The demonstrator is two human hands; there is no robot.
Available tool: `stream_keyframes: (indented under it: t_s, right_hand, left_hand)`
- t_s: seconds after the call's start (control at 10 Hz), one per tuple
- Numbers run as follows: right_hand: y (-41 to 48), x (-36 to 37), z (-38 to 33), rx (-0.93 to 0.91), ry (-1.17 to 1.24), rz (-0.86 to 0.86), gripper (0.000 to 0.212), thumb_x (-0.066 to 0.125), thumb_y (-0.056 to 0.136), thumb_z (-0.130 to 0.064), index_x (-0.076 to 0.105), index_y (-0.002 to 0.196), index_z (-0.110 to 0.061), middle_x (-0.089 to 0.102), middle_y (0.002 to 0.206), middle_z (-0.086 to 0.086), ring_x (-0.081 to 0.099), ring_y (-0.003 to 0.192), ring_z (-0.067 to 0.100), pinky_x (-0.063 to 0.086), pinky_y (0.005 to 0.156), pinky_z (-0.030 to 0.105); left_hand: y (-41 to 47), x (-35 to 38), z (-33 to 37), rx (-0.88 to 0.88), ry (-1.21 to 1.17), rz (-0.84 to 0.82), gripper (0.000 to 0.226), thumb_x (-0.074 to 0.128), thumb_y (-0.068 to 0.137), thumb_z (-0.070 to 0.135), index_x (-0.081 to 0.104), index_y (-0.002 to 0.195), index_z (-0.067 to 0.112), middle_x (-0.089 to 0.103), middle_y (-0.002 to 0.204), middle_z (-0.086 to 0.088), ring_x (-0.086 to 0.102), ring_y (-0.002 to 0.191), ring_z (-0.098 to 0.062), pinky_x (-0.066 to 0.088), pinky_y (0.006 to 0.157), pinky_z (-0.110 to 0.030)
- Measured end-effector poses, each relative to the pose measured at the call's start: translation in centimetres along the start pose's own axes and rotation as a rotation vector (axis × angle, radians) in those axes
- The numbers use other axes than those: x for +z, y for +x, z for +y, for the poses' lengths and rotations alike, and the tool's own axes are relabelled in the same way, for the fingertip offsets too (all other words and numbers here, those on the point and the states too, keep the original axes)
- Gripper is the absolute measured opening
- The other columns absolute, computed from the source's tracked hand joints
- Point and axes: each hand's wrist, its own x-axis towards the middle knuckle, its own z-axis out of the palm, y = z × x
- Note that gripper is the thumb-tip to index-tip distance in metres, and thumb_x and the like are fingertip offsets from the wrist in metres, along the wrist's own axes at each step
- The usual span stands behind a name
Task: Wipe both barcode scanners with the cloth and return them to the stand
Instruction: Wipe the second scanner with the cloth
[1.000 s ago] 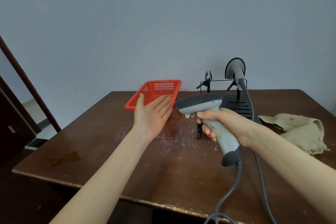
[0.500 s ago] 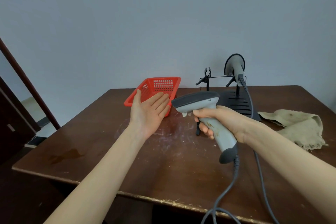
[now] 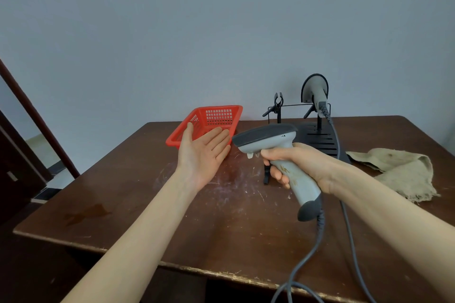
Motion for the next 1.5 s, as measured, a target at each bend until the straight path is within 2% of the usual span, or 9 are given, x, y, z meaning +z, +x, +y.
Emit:
stream_keyframes:
  t_s: [0.2, 0.3, 0.5, 0.6, 0.7, 1.2, 1.3, 1.4, 1.5]
  right_hand:
    - [-0.2, 0.2, -0.2, -0.01, -0.001, 0.022, 0.04, 0.064, 0.084, -0.034, 0.065, 0.105, 0.001, 0.058, 0.055, 0.006, 0.048, 0.043, 0.012, 0.044, 0.045, 0.022]
    - [-0.2, 0.2, -0.2, -0.008, 0.001, 0.015, 0.041, 0.064, 0.085, -0.033, 0.064, 0.107, 0.001, 0.058, 0.055, 0.006, 0.048, 0.043, 0.012, 0.043, 0.046, 0.022]
    - [-0.2, 0.2, -0.2, 0.0, 0.001, -0.006, 0.035, 0.064, 0.084, -0.035, 0.067, 0.098, -0.002, 0.057, 0.056, 0.007, 0.048, 0.044, 0.012, 0.043, 0.046, 0.022]
    - [-0.3, 0.3, -0.3, 0.007, -0.012, -0.008, 0.025, 0.066, 0.084, -0.034, 0.061, 0.078, -0.01, 0.057, 0.055, 0.006, 0.048, 0.043, 0.012, 0.043, 0.045, 0.022]
    - [-0.3, 0.3, -0.2, 0.011, -0.03, -0.006, 0.025, 0.066, 0.084, -0.033, 0.058, 0.073, -0.011, 0.057, 0.054, 0.006, 0.048, 0.043, 0.012, 0.043, 0.045, 0.022]
    - [-1.2, 0.4, -0.2, -0.007, -0.046, -0.002, 0.025, 0.065, 0.085, -0.032, 0.058, 0.075, -0.01, 0.056, 0.055, 0.006, 0.048, 0.043, 0.013, 0.043, 0.046, 0.023]
    - [-1.6, 0.4, -0.3, -0.015, -0.014, 0.014, 0.025, 0.065, 0.085, -0.032, 0.06, 0.081, -0.008, 0.057, 0.055, 0.006, 0.048, 0.043, 0.012, 0.044, 0.045, 0.021]
    - [-1.9, 0.4, -0.2, -0.03, 0.02, 0.023, 0.039, 0.064, 0.084, -0.035, 0.064, 0.101, 0.0, 0.057, 0.056, 0.007, 0.049, 0.043, 0.012, 0.044, 0.046, 0.022]
    - [-2.2, 0.2, -0.1, -0.036, 0.082, 0.055, 0.048, 0.064, 0.084, -0.036, 0.061, 0.112, 0.003, 0.058, 0.058, 0.008, 0.049, 0.044, 0.013, 0.045, 0.046, 0.022]
  left_hand:
    - [0.3, 0.2, 0.1, -0.002, 0.024, 0.002, 0.073, 0.034, 0.094, 0.057, 0.042, 0.136, -0.002, 0.05, 0.138, -0.019, 0.049, 0.127, -0.03, 0.034, 0.112, -0.041]
    - [0.5, 0.1, 0.1, -0.003, 0.029, 0.006, 0.073, 0.034, 0.094, 0.057, 0.042, 0.136, -0.002, 0.049, 0.138, -0.02, 0.049, 0.127, -0.03, 0.033, 0.112, -0.042]
    - [0.7, 0.1, 0.0, -0.006, 0.042, 0.001, 0.073, 0.034, 0.094, 0.057, 0.042, 0.136, -0.002, 0.049, 0.138, -0.02, 0.049, 0.127, -0.03, 0.033, 0.112, -0.042]
    - [0.6, 0.1, -0.1, -0.01, 0.045, -0.005, 0.073, 0.035, 0.094, 0.057, 0.042, 0.136, -0.002, 0.05, 0.137, -0.02, 0.05, 0.126, -0.03, 0.033, 0.112, -0.042]
    - [0.6, 0.1, -0.1, -0.011, 0.044, -0.004, 0.074, 0.035, 0.094, 0.058, 0.041, 0.137, -0.002, 0.05, 0.137, -0.02, 0.051, 0.124, -0.03, 0.035, 0.111, -0.042]
    - [0.5, 0.2, -0.3, -0.002, 0.049, -0.001, 0.075, 0.035, 0.094, 0.058, 0.039, 0.138, -0.002, 0.05, 0.138, -0.02, 0.049, 0.127, -0.031, 0.034, 0.111, -0.043]
    - [0.5, 0.5, -0.4, -0.002, 0.059, 0.004, 0.074, 0.035, 0.094, 0.058, 0.039, 0.139, -0.002, 0.05, 0.137, -0.02, 0.05, 0.126, -0.031, 0.034, 0.111, -0.043]
    - [0.6, 0.8, -0.6, 0.001, 0.068, 0.009, 0.072, 0.036, 0.094, 0.057, 0.041, 0.138, 0.001, 0.052, 0.136, -0.019, 0.051, 0.125, -0.031, 0.034, 0.111, -0.044]
    - [0.4, 1.5, -0.9, 0.023, 0.104, 0.04, 0.064, 0.038, 0.094, 0.055, 0.046, 0.134, 0.005, 0.056, 0.131, -0.017, 0.055, 0.12, -0.03, 0.04, 0.106, -0.044]
